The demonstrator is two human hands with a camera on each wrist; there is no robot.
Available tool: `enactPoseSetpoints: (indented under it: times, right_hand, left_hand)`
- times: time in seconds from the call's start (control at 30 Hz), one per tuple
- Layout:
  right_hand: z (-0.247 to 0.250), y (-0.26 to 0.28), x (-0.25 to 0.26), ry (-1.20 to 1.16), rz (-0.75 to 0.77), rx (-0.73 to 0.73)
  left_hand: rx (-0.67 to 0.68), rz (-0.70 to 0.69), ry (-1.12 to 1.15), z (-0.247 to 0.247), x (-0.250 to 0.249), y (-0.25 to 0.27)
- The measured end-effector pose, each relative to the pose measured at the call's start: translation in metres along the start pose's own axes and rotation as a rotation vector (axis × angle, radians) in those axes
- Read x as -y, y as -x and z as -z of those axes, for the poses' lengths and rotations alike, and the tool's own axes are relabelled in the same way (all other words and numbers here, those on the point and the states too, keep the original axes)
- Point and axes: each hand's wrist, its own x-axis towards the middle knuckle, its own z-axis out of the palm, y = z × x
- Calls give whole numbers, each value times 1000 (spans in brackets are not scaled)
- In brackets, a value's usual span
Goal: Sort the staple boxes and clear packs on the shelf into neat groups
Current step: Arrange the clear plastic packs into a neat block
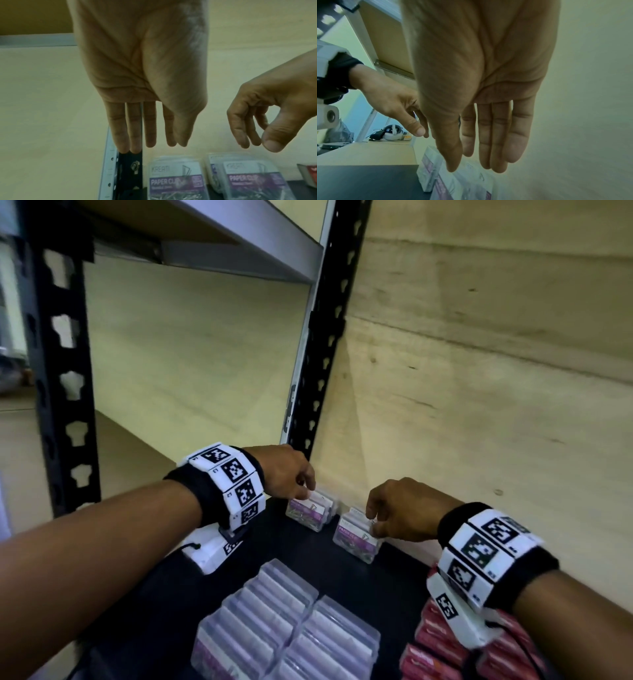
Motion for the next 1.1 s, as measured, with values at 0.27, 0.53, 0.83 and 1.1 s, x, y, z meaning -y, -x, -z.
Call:
enactPoseSetpoints:
  times: [0.27,0.53,0.83,1.1]
  right_hand:
    - [-7,-18,4,26,46,30]
    - [-7,-20,3,-22,50,43]
    - [-10,-12,2,-91,56,39]
    - [-13,3,6,-122,75,42]
  left_hand:
    - [41,-26,5,-15,14,-13]
    - [51,-6,-21,-18,9,-12]
    - [133,-20,-27,-11,1,-2]
    - [200,0,22,-9,-12,12]
